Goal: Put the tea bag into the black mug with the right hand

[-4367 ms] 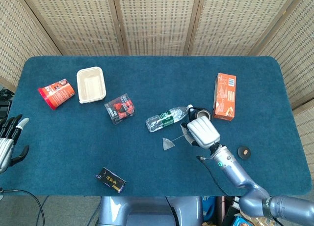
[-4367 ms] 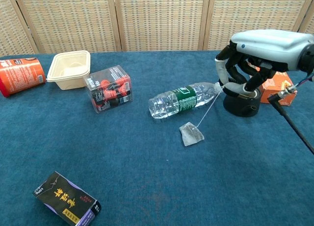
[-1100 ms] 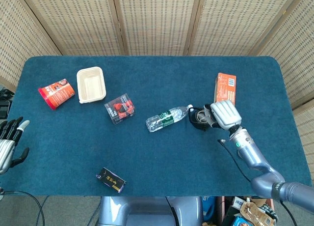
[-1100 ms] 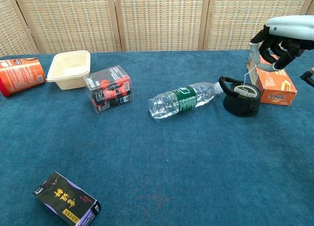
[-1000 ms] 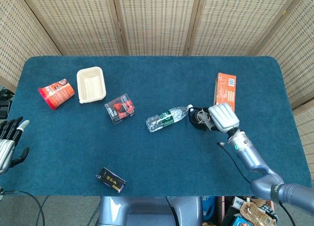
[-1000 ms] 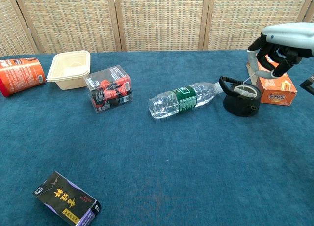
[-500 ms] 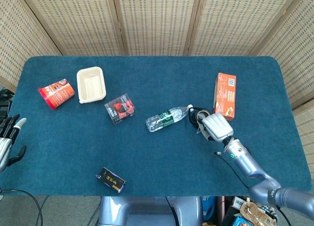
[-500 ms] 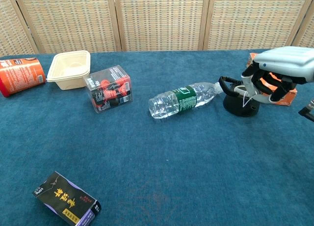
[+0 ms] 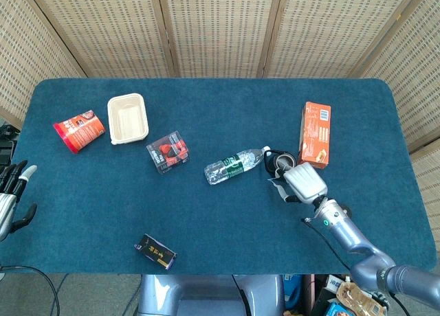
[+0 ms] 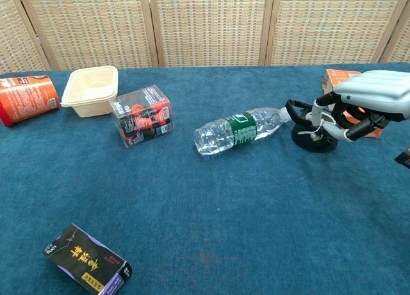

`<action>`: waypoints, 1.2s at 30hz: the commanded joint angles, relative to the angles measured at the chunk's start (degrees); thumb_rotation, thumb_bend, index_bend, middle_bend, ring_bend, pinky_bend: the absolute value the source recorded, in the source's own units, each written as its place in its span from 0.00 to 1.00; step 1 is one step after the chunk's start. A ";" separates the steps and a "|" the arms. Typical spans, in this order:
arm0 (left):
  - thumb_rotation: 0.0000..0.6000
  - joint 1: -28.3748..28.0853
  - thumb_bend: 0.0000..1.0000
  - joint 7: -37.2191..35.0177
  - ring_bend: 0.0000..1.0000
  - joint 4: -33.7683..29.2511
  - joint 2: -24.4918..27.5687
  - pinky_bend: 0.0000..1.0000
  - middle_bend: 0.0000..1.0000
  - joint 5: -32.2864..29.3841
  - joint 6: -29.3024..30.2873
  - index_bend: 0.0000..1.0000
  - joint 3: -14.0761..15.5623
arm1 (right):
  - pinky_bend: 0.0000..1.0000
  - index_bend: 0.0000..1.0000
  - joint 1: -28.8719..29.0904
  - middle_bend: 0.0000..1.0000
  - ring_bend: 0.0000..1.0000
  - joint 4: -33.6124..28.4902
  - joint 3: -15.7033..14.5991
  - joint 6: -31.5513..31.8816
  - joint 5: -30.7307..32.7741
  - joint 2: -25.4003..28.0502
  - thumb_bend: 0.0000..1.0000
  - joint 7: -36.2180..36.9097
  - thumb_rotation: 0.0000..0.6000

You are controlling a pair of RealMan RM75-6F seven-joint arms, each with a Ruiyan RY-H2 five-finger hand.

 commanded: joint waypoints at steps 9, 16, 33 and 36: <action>1.00 0.09 0.44 0.36 0.00 -0.47 0.26 0.00 0.00 0.20 0.20 0.00 0.04 | 0.98 0.28 0.48 0.76 0.80 -2.32 0.07 -2.90 1.32 2.53 0.72 -0.86 0.15; 1.00 0.20 0.44 0.43 0.00 -0.55 0.33 0.00 0.00 0.17 0.29 0.00 0.06 | 0.98 0.24 1.82 0.81 0.84 -3.28 0.68 -6.24 2.88 4.45 0.77 -0.39 0.00; 1.00 0.15 0.44 0.44 0.00 -0.19 0.06 0.00 0.00 0.02 -0.06 0.00 0.09 | 0.99 0.21 6.03 0.85 0.87 -2.15 1.19 -15.25 8.54 6.99 0.91 -0.90 0.00; 1.00 0.10 0.44 0.52 0.00 -0.14 0.01 0.00 0.00 -0.07 -0.19 0.00 0.07 | 0.99 0.21 6.57 0.85 0.87 -1.00 1.03 -15.82 9.21 6.56 0.91 -1.56 0.00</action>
